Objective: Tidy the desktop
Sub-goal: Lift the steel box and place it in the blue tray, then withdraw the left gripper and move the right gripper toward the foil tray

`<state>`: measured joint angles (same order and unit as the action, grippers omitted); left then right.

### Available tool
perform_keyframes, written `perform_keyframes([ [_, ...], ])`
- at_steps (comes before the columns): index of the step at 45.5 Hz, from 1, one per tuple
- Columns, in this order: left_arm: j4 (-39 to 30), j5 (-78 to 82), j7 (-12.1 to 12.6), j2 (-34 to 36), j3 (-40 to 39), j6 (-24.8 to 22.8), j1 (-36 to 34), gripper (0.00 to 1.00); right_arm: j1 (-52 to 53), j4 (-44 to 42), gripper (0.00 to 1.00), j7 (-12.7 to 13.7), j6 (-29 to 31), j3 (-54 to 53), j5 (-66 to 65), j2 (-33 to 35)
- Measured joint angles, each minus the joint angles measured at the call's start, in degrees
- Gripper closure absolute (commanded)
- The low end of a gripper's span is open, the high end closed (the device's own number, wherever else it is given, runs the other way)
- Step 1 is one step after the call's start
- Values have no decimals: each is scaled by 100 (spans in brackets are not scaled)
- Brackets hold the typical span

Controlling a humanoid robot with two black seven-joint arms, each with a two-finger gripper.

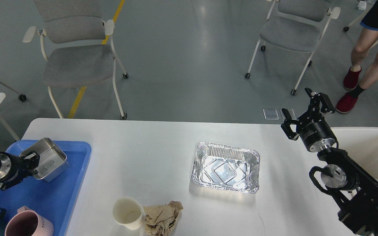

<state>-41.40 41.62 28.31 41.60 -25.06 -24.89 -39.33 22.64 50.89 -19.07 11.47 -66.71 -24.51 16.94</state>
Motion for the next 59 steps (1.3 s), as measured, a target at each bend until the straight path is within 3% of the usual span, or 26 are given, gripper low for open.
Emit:
perform_keyframes([
  [4,99,-3,-1,-49,-1,20,67,82,-4,0,0,0,2,0,0,6],
  [10,147,-30,-78,-62,-18,186,97,48,-4,-2,0,0,4,0,0,-3],
  [19,156,-106,-348,-49,2,406,102,16,3,-9,0,0,5,0,0,-6],
  [29,143,-399,-388,-29,-265,402,-66,5,7,-9,0,0,4,0,0,-37],
  [43,148,-1025,-453,-517,-1802,429,-497,4,19,-6,0,0,4,0,-2,-62],
  [47,161,-1033,-834,-779,-2476,473,-548,4,4,24,0,0,4,0,-3,-63],
  [56,363,-1261,-2451,-1618,-3679,816,-509,4,-2,74,0,23,-9,1,14,-119],
  [57,467,-1377,-2812,-1798,-3755,914,-499,4,6,96,0,41,-10,13,14,-135],
  [59,528,-1478,-3050,-1916,-3786,965,-490,4,16,107,0,62,-12,45,13,-138],
])
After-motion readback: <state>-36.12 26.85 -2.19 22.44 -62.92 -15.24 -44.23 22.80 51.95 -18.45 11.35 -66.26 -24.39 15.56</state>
